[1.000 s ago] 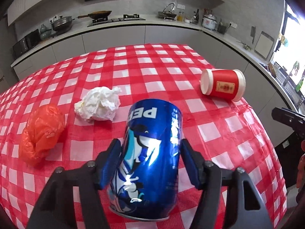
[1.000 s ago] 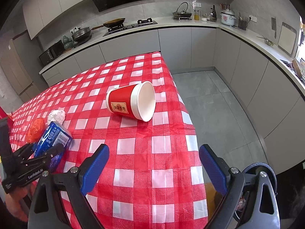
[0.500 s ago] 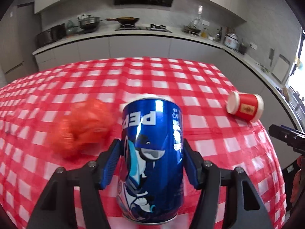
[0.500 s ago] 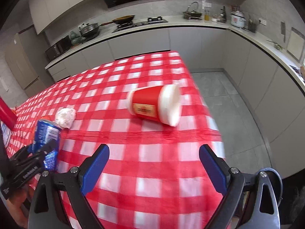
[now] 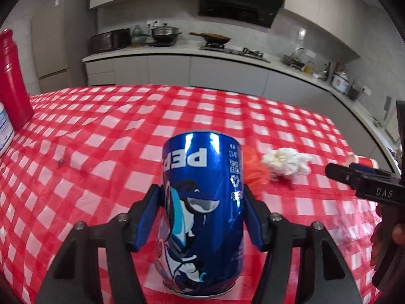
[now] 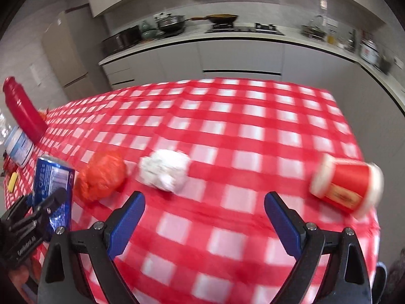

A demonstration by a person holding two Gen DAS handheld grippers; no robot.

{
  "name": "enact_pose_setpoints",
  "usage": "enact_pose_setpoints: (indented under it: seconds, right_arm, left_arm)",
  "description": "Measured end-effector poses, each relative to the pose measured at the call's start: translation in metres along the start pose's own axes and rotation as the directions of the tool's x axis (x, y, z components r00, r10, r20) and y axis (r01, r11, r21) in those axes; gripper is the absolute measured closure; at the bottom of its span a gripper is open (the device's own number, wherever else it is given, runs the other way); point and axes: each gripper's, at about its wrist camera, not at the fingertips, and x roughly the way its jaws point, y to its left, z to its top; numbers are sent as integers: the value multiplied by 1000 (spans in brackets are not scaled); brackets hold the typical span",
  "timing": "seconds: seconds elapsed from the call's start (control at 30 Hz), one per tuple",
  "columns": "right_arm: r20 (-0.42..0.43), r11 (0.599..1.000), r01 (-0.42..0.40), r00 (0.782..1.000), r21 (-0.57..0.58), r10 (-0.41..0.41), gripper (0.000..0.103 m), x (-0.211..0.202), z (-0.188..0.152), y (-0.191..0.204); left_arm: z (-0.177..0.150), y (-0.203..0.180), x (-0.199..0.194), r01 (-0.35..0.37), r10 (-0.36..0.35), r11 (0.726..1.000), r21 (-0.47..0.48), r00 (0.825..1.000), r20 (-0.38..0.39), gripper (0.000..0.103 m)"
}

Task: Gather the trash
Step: 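Hold the Pepsi can in the left tool while the right tool grasps the crumpled tissue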

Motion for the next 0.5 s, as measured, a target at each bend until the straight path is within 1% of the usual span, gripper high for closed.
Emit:
enact_pose_setpoints:
  seconds: [0.2, 0.27, 0.3, 0.4, 0.47, 0.5]
  right_arm:
    - [-44, 999, 6, 999, -48, -8, 7, 44, 15, 29]
    - [-69, 998, 24, 997, -61, -28, 7, 58, 16, 33]
    - [-86, 998, 21, 996, -66, -26, 7, 66, 16, 36]
    - [-103, 997, 28, 994, -76, -36, 7, 77, 13, 37]
    - [-96, 996, 33, 995, -81, -41, 11, 80, 11, 39]
    - [-96, 996, 36, 994, -85, -44, 20, 80, 10, 39]
  left_arm:
    - [1, 14, 6, -47, 47, 999, 4, 999, 0, 40]
    - [3, 16, 7, -48, 48, 999, 0, 999, -3, 40]
    - [3, 17, 8, -48, 48, 999, -3, 999, -5, 40]
    - [3, 18, 10, -47, 47, 999, -5, 999, -10, 40]
    - [3, 17, 13, -49, 49, 999, -3, 999, -14, 40]
    - [3, 17, 14, -47, 47, 999, -3, 999, -17, 40]
